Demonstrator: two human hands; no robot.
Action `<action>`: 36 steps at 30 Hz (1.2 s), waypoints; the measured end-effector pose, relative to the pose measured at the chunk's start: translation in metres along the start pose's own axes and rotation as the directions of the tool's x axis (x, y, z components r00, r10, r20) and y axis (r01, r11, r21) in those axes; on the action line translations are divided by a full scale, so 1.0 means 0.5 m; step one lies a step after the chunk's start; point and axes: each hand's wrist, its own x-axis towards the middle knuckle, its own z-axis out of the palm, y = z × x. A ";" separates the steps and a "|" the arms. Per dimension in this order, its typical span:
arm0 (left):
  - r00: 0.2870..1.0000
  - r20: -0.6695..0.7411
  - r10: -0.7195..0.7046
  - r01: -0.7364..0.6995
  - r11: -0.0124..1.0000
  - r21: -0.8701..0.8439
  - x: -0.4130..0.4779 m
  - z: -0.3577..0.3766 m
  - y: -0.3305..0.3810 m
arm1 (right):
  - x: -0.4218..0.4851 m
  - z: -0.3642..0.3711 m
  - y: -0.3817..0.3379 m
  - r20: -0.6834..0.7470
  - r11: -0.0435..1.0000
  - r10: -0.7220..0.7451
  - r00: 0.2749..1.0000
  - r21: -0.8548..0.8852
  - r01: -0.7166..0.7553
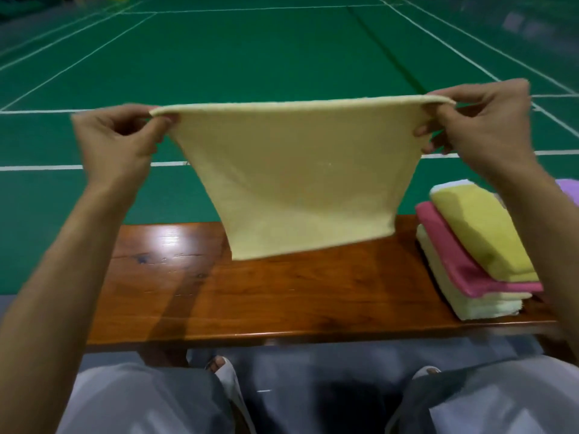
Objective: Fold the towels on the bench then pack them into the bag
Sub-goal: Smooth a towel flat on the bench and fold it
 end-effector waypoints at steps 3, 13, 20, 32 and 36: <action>0.995 0.086 -0.045 0.053 0.994 -0.091 -0.047 -0.034 0.019 | -0.040 -0.029 -0.018 0.045 0.999 -0.014 0.999 0.033 0.012; 0.544 0.745 -0.387 0.367 0.908 0.203 -0.277 -0.142 -0.099 | -0.220 -0.059 0.053 0.737 0.893 0.408 0.539 -0.444 -0.067; -0.014 0.831 -0.556 0.248 0.803 0.542 -0.303 -0.128 -0.104 | -0.292 -0.002 0.094 0.743 0.756 0.624 0.240 -0.652 0.054; 0.744 0.653 -0.145 -0.337 0.761 0.554 -0.322 0.157 -0.177 | -0.291 0.277 0.157 0.642 0.803 0.140 0.754 -0.519 0.292; 0.665 0.686 -0.295 -0.402 0.633 0.662 -0.360 0.196 -0.225 | -0.325 0.322 0.222 0.706 0.718 0.159 0.690 -0.563 0.410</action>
